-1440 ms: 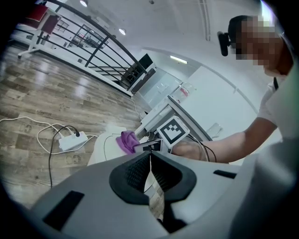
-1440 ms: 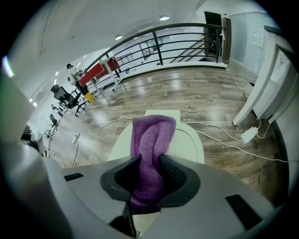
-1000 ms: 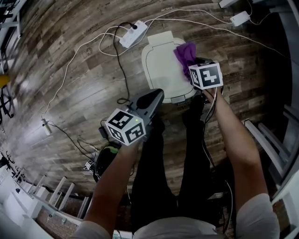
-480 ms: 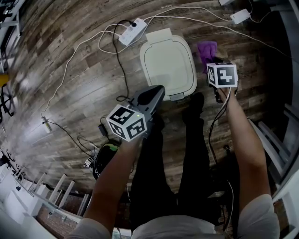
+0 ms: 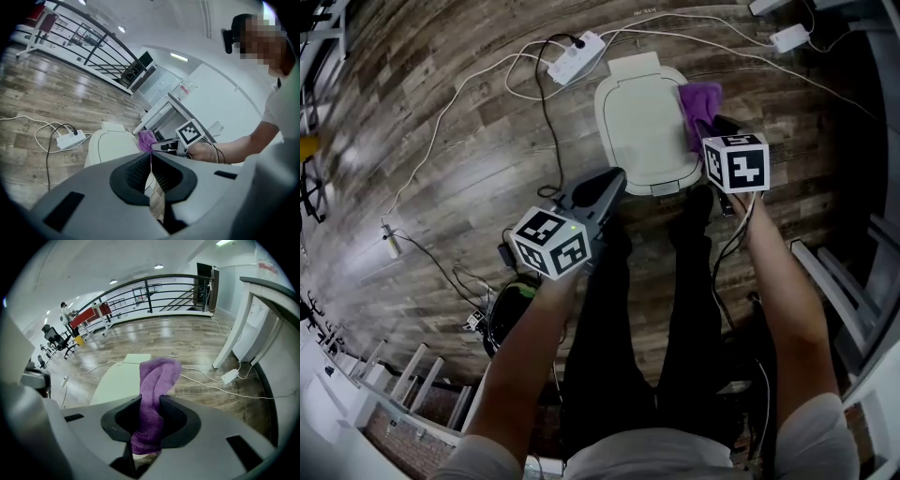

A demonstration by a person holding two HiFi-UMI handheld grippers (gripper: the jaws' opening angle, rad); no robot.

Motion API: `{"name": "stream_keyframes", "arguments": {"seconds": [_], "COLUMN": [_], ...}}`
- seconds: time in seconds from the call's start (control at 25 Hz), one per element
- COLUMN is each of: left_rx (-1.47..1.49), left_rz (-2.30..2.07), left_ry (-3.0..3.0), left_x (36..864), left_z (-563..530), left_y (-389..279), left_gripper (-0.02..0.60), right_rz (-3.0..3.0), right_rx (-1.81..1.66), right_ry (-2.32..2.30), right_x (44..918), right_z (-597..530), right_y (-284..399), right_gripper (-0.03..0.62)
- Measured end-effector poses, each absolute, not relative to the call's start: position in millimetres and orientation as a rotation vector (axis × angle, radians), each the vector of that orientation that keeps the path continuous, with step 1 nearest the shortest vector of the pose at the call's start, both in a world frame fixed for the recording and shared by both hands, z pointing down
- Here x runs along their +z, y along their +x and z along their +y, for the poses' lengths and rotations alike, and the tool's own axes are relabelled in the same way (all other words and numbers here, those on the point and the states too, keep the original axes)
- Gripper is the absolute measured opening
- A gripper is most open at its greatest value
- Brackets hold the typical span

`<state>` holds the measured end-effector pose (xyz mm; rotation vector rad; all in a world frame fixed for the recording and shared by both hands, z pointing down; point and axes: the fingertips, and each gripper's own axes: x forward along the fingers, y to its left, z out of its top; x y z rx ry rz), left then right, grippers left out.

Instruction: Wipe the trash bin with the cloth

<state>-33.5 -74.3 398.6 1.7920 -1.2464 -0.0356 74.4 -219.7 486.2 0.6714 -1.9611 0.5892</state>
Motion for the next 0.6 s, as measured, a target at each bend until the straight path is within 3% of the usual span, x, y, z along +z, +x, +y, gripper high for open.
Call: {"name": "stream_keyframes", "arguments": {"seconds": [0.6], "left_rx": [-0.066], "left_rz": [-1.319], "left_ry": [1.721], "left_x": [402], "left_z": [-12], "left_y": [-87], "left_gripper": [0.011], "right_rz": [-2.089], "right_rx": [0.564], "right_ry": [0.347], "right_x": [472], "right_z": [-88], "right_y": [-49], "right_gripper": [0.106]}}
